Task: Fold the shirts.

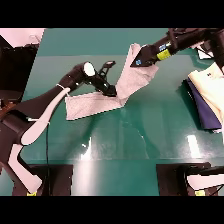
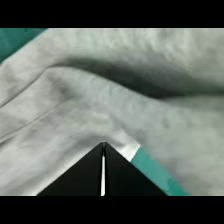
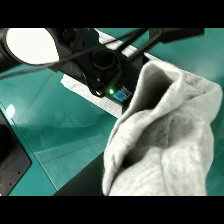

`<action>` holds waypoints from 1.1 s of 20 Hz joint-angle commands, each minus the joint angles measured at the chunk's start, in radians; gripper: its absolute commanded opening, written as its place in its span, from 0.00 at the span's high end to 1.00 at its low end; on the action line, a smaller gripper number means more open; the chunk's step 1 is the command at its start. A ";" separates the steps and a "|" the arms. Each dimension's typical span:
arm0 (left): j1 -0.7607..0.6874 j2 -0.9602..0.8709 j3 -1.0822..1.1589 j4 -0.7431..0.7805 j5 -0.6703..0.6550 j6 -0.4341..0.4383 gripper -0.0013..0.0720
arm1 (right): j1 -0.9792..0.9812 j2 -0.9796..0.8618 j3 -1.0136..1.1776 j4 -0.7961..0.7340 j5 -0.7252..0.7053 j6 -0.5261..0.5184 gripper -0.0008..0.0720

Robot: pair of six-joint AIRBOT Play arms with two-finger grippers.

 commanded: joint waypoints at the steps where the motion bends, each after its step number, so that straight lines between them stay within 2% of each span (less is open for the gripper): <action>1: 0.069 0.090 0.011 0.138 -0.113 0.001 0.95 | 0.044 -0.056 0.006 -0.010 0.002 0.001 0.98; 5: 0.202 0.254 0.011 0.273 -0.201 0.003 0.95 | 0.118 -0.120 0.006 -0.009 -0.021 -0.016 0.98; 13: 0.409 0.454 0.011 0.342 -0.329 0.047 0.95 | 0.267 -0.221 0.006 -0.001 -0.191 -0.038 0.97; 17: 0.426 0.462 0.011 0.339 -0.346 0.048 0.95 | 0.354 -0.282 0.006 0.005 -0.371 -0.079 0.97; 18: 0.426 0.462 0.011 0.330 -0.344 0.047 0.95 | 0.380 -0.299 0.006 0.038 -0.417 -0.133 0.97; 19: 0.426 0.462 0.011 0.320 -0.342 0.047 0.95 | 0.408 -0.317 0.006 0.102 -0.461 -0.193 0.88; 21: 0.426 0.462 0.011 0.315 -0.346 0.047 0.95 | 0.462 -0.359 0.013 0.201 -0.542 -0.240 0.47; 22: 0.426 0.462 0.011 0.315 -0.349 0.047 0.95 | 0.487 -0.388 0.045 0.227 -0.546 -0.254 0.35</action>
